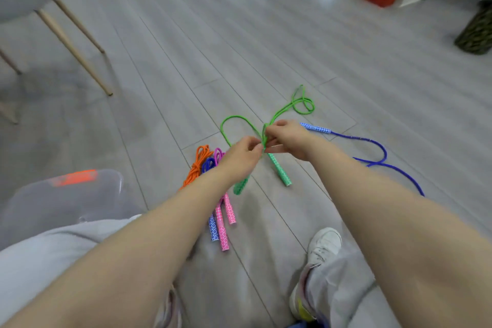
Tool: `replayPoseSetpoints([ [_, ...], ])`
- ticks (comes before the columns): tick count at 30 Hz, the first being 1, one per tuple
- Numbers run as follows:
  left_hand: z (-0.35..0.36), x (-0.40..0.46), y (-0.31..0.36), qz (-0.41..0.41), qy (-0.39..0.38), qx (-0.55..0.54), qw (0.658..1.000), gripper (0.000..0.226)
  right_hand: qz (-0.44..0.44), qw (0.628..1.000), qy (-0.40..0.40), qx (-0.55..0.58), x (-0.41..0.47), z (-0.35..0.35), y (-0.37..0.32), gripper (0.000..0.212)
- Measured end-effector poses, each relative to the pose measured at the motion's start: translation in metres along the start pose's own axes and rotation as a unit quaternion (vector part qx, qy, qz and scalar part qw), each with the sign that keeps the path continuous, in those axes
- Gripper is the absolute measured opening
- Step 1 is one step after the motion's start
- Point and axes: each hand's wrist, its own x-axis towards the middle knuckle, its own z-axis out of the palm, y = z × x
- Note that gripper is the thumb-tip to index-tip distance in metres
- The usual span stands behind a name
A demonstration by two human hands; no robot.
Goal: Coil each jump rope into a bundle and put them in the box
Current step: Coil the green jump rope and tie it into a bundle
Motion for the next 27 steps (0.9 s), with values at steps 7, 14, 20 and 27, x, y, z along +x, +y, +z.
replayPoseSetpoints([
  [7, -0.049, -0.064, 0.043, 0.06, 0.071, -0.027, 0.995, 0.037, -0.05, 0.996, 0.019, 0.07, -0.073, 0.029, -0.055, 0.021],
  [14, -0.069, -0.109, 0.065, 0.097, 0.08, -0.095, 0.987, 0.041, -0.072, 0.976, 0.019, 0.203, -0.135, 0.057, -0.078, 0.018],
  [20, -0.079, -0.146, 0.083, 0.143, 0.082, -0.122, 0.979, 0.03, -0.147, 0.97, 0.009, 0.193, -0.167, 0.059, -0.073, 0.01],
  [27, -0.092, -0.156, 0.083, 0.139, 0.035, -0.2, 0.969, 0.024, -0.242, 0.953, 0.144, -0.111, -0.166, 0.051, -0.052, 0.041],
])
